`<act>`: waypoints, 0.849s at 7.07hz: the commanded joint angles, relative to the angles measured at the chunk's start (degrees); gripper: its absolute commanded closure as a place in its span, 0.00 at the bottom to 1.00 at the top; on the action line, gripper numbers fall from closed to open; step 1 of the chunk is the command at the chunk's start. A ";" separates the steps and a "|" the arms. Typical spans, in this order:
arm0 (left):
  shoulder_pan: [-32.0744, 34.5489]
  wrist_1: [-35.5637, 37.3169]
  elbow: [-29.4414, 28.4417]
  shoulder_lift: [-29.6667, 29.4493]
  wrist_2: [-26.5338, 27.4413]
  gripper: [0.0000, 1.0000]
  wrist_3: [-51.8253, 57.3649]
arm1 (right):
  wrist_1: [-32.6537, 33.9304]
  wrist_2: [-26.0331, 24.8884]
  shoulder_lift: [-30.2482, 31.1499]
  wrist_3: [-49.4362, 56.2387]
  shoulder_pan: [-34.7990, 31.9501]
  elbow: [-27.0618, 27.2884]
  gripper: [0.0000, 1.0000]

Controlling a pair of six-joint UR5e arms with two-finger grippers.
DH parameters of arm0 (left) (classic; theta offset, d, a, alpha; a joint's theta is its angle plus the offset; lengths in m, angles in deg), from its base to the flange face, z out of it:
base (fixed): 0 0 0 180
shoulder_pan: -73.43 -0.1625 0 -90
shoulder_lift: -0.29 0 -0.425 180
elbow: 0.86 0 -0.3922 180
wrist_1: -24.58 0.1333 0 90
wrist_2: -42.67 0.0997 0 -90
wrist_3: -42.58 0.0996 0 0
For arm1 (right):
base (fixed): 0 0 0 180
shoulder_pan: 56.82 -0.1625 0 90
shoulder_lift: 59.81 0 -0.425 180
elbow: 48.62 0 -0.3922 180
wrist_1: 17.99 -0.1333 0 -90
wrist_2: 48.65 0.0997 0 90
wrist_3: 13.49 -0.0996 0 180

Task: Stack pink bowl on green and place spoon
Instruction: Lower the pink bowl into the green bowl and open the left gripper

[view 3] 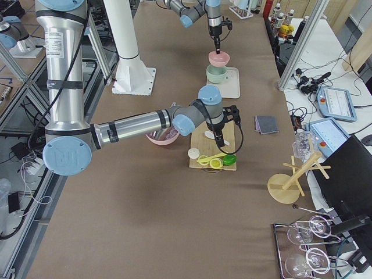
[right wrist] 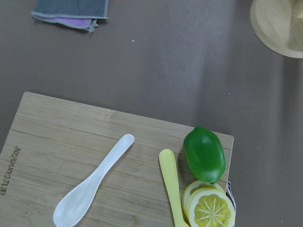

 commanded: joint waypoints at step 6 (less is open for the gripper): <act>-3.41 -0.65 -4.39 -2.43 4.20 1.00 -3.26 | 0.00 0.00 -0.18 0.00 0.00 -0.17 0.00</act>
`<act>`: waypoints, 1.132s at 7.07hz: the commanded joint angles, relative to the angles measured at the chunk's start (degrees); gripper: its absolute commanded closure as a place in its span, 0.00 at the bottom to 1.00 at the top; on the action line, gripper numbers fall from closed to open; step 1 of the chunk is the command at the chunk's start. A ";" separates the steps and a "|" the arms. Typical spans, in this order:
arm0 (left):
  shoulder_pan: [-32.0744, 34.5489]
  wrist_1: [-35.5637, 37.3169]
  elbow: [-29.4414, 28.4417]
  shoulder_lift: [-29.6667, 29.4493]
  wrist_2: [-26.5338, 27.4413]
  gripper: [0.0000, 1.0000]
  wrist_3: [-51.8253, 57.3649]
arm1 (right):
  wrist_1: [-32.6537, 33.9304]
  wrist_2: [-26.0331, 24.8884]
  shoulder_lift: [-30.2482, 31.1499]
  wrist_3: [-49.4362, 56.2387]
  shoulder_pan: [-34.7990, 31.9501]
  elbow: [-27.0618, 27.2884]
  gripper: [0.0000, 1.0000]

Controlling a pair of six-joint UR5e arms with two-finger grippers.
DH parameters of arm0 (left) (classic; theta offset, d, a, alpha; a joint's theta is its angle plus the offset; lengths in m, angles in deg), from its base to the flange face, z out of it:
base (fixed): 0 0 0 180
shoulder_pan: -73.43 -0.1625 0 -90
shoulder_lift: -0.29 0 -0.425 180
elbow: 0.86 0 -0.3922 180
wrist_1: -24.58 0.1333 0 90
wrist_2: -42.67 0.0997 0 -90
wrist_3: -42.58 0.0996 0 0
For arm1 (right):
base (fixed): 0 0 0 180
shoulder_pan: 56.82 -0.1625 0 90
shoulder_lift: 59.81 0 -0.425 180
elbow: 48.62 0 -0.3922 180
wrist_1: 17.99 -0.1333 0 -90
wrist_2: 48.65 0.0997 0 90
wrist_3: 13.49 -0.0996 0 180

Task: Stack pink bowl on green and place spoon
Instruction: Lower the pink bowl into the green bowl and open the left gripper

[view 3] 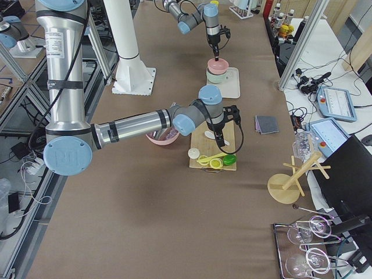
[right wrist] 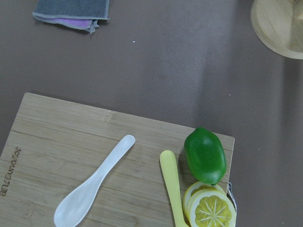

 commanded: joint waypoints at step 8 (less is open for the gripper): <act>-0.15 -4.71 -3.47 0.32 0.12 1.00 0.21 | 0.00 0.00 -0.18 0.00 -0.01 -0.06 0.00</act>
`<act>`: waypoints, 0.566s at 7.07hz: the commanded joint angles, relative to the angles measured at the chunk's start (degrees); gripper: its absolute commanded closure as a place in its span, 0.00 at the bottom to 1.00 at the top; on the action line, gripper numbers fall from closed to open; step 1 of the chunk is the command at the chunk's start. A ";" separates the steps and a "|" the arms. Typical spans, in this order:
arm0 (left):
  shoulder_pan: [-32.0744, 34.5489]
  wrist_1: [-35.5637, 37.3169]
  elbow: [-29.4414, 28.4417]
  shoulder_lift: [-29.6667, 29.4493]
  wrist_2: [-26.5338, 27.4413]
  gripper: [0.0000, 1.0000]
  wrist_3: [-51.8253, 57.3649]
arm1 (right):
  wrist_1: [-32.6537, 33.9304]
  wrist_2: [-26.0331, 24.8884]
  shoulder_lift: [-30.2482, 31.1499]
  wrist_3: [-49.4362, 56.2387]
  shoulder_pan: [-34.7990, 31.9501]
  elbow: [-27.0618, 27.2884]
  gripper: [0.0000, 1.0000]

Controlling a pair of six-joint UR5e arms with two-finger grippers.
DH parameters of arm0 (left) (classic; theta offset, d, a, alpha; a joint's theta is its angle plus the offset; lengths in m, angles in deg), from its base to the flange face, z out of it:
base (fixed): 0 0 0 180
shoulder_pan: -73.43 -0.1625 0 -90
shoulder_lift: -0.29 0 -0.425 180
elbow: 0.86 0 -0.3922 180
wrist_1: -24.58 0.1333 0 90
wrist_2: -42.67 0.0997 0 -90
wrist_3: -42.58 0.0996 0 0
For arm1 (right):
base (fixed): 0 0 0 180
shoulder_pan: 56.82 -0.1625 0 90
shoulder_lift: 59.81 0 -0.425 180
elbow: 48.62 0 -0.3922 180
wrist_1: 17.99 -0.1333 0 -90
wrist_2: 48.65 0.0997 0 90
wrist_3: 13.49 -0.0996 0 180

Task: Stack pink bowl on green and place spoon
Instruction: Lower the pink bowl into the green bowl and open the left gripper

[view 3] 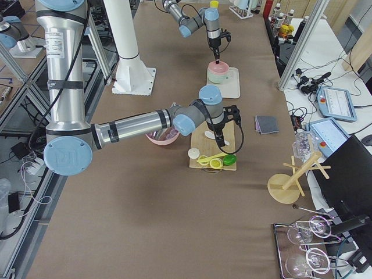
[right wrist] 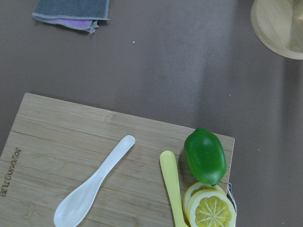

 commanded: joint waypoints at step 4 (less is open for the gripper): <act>0.00 -0.90 -0.73 0.10 2.18 0.01 0.25 | 0.09 0.00 -0.16 0.00 0.00 -0.02 0.00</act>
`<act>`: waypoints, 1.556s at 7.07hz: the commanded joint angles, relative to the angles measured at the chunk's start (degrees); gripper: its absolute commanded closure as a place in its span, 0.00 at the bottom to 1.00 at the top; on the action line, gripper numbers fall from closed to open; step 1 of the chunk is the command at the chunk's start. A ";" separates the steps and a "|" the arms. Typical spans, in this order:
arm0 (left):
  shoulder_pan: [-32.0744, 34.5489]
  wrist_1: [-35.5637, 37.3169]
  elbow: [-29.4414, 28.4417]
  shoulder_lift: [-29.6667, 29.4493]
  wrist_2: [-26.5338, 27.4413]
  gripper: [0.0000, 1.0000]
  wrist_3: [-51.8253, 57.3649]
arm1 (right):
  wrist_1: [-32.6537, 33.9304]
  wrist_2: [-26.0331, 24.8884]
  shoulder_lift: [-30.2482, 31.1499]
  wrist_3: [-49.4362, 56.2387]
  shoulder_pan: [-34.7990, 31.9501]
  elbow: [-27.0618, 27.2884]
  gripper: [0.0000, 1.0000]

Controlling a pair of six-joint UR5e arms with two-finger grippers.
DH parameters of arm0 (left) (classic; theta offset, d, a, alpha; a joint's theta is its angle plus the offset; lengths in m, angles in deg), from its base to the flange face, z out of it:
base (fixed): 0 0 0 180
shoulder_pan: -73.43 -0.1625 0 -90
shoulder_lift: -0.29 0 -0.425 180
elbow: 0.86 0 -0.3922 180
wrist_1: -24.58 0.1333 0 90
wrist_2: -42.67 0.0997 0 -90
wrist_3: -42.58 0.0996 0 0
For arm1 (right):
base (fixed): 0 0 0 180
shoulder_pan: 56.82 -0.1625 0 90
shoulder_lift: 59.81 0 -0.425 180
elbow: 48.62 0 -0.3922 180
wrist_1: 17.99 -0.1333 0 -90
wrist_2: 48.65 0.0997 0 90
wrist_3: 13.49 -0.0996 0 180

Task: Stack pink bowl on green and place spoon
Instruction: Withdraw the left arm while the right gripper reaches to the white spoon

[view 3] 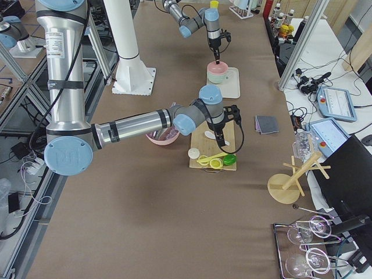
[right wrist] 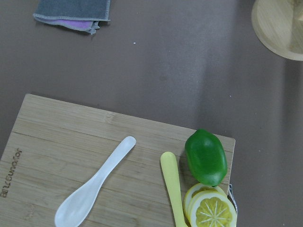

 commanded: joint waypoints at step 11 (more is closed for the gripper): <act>49.17 17.29 9.98 32.49 -25.93 0.01 86.48 | 0.03 -8.74 -3.45 -16.33 8.67 0.17 0.00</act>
